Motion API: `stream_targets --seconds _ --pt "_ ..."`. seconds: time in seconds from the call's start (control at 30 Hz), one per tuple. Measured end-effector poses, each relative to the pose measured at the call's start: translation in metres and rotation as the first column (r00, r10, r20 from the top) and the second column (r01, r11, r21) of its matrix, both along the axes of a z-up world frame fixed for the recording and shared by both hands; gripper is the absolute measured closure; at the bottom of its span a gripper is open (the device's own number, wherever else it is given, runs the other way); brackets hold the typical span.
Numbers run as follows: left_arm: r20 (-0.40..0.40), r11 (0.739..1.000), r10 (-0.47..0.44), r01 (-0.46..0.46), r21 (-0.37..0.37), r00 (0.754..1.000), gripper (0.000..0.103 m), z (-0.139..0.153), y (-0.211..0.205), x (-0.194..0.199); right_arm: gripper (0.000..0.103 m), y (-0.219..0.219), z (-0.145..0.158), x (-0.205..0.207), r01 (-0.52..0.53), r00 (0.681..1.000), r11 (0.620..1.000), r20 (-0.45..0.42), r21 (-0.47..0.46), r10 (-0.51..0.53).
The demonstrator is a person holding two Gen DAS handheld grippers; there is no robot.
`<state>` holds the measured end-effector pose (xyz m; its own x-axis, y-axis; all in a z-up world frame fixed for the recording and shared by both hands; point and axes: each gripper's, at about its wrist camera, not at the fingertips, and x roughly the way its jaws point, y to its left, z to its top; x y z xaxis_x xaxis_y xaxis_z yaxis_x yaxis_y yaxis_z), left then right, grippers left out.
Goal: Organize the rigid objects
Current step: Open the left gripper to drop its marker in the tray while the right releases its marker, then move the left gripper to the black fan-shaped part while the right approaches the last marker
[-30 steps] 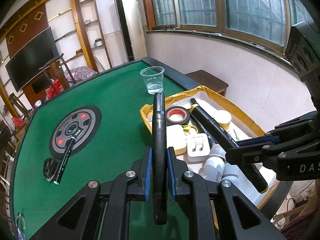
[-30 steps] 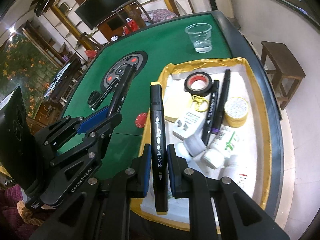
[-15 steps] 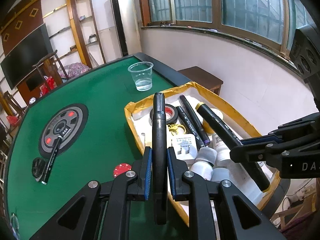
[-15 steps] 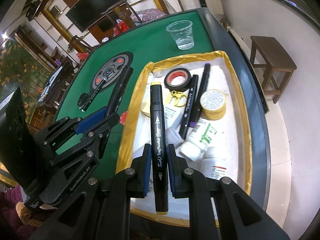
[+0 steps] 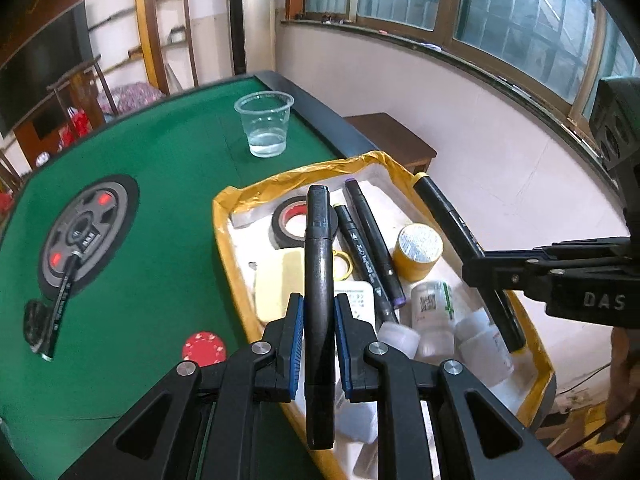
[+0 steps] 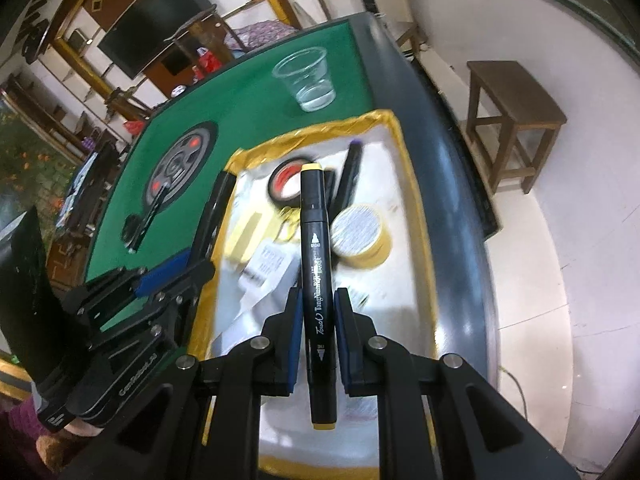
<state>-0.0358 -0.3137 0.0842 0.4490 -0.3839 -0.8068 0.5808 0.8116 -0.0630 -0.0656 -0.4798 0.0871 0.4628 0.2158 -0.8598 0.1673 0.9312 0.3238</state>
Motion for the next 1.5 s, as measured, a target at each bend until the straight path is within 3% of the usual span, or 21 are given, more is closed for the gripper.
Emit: stream_targets --seconds 0.23,0.47,0.7,0.8,0.87,0.93,1.23,1.5 --pt "-0.052 1.000 -0.005 0.006 0.025 0.999 0.088 -0.014 -0.017 0.013 0.088 -0.016 -0.022 0.016 0.054 0.995 0.997 -0.076 -0.054 -0.058" --pt "-0.107 0.999 0.009 -0.005 0.035 0.994 0.088 -0.028 -0.020 0.025 0.088 -0.018 -0.026 0.020 0.062 0.995 0.995 -0.077 -0.072 -0.068" --pt "-0.105 1.000 -0.003 0.005 0.018 0.994 0.088 -0.026 -0.016 0.023 0.088 -0.022 -0.025 0.018 0.080 0.994 0.995 -0.073 -0.054 -0.084" --pt "-0.104 1.000 -0.001 0.002 0.009 0.995 0.079 -0.022 -0.011 0.022 0.083 -0.021 -0.021 0.016 0.088 0.994 0.995 -0.068 -0.045 -0.091" --pt "-0.104 1.000 0.004 -0.004 -0.001 0.995 0.067 -0.020 -0.007 0.020 0.075 -0.021 -0.017 0.013 0.095 0.994 0.995 -0.054 -0.041 -0.097" --pt "-0.099 1.000 0.004 -0.006 -0.016 0.995 0.066 -0.014 -0.002 0.017 0.071 -0.019 -0.012 0.011 0.096 0.994 0.994 -0.037 -0.058 -0.099" --pt "-0.056 0.998 0.029 -0.032 -0.053 0.998 0.066 0.007 0.034 0.006 0.071 0.023 0.019 0.010 -0.001 0.997 0.998 0.078 -0.069 0.007" --pt "-0.032 0.992 0.118 -0.120 -0.048 0.992 0.066 0.012 0.090 0.010 0.070 0.075 0.020 0.027 -0.093 0.993 0.995 0.075 -0.039 0.095"
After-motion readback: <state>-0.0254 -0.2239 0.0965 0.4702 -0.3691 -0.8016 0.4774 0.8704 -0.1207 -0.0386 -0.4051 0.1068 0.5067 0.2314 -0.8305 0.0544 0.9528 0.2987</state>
